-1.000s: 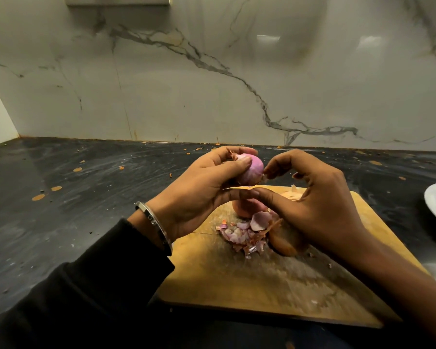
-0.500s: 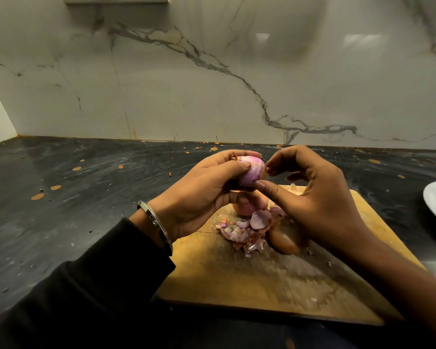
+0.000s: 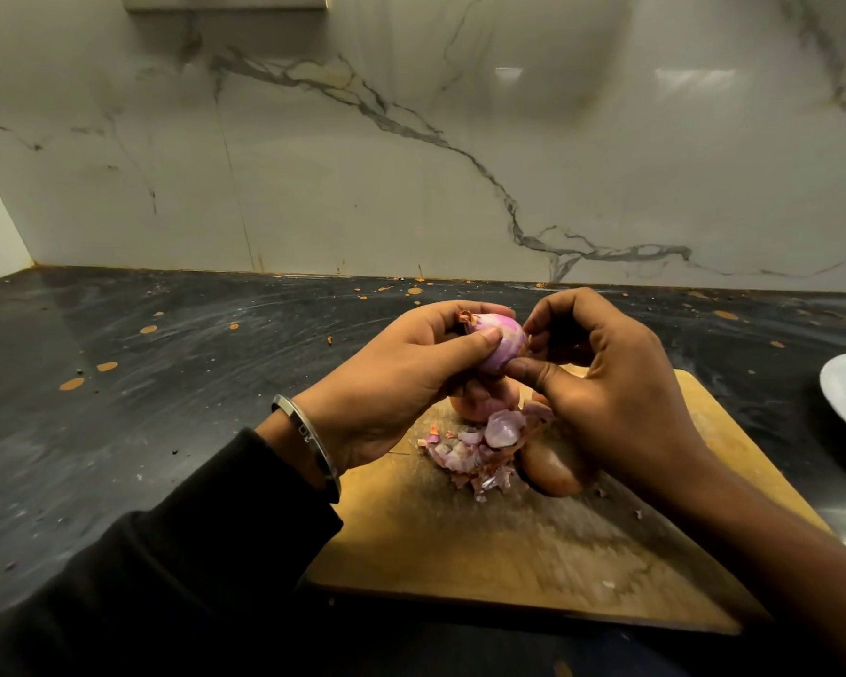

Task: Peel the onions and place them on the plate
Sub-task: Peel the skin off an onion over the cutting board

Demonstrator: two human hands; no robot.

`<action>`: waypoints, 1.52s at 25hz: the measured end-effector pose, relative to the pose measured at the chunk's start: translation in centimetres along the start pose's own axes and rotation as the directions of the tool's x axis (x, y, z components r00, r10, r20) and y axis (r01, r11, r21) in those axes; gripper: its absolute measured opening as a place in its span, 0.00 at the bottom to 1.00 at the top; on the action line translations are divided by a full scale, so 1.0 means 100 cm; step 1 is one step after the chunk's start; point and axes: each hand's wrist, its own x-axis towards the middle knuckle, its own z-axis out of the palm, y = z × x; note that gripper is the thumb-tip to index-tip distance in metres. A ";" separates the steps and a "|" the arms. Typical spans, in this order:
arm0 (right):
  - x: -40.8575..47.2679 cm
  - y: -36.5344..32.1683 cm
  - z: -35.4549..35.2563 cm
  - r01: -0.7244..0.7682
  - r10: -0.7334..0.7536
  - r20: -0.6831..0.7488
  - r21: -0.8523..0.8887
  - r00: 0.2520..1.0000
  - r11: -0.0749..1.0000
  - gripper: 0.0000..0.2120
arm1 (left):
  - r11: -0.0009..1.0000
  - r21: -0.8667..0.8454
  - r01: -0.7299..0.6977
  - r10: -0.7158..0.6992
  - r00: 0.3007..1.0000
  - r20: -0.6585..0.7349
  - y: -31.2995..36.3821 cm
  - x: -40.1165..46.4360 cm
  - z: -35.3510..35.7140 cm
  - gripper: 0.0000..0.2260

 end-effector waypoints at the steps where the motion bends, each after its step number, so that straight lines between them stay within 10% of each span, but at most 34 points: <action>1: 0.000 0.000 0.000 0.001 -0.001 0.001 -0.006 1.000 1.000 0.12 | 1.000 0.006 -0.001 0.001 1.000 0.000 -0.001 0.000 0.000 0.14; 38: 0.000 -0.001 -0.004 0.117 -0.117 -0.006 -0.010 0.993 0.993 0.06 | 0.999 -0.045 -0.002 0.002 1.000 0.010 -0.002 0.001 0.002 0.15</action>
